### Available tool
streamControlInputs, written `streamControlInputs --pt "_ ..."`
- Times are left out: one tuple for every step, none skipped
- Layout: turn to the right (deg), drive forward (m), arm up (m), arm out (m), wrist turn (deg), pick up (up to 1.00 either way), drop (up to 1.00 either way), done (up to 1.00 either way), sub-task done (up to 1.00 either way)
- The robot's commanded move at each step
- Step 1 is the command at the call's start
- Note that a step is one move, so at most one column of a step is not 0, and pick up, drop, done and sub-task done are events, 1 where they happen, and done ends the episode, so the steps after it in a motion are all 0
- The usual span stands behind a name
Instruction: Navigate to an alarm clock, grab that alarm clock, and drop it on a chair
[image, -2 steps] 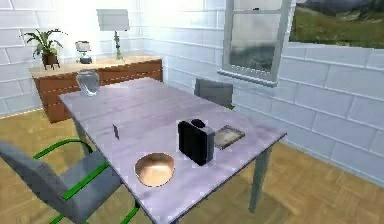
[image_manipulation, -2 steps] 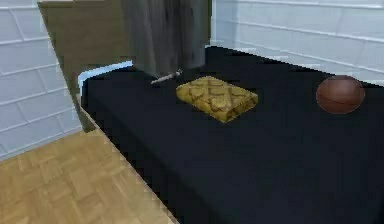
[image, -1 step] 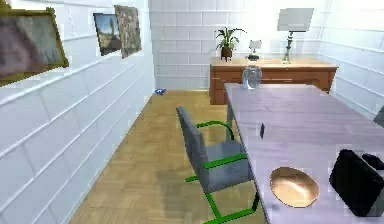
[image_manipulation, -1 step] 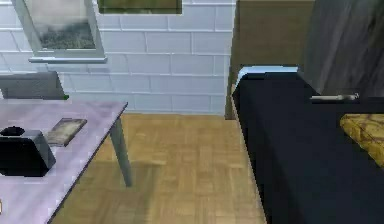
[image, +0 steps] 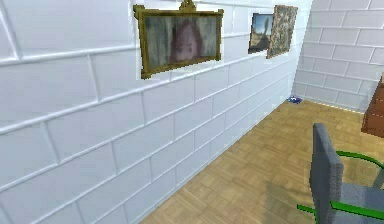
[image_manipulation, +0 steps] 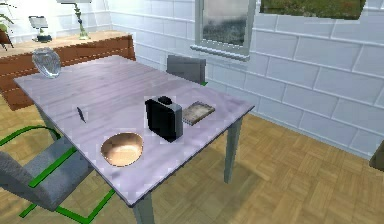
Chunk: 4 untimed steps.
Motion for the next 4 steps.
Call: streamControlInputs --pt "0.0 0.0 0.5 0.0 0.0 0.0 0.0 0.0 0.0" --pt "0.0 0.0 0.36 0.0 0.0 0.0 0.0 0.0 0.0" --pt "0.0 0.0 0.0 0.48 0.0 0.0 0.0 0.0 0.0" --pt "0.0 0.0 0.0 0.0 45.0 0.0 0.0 0.0 0.0"
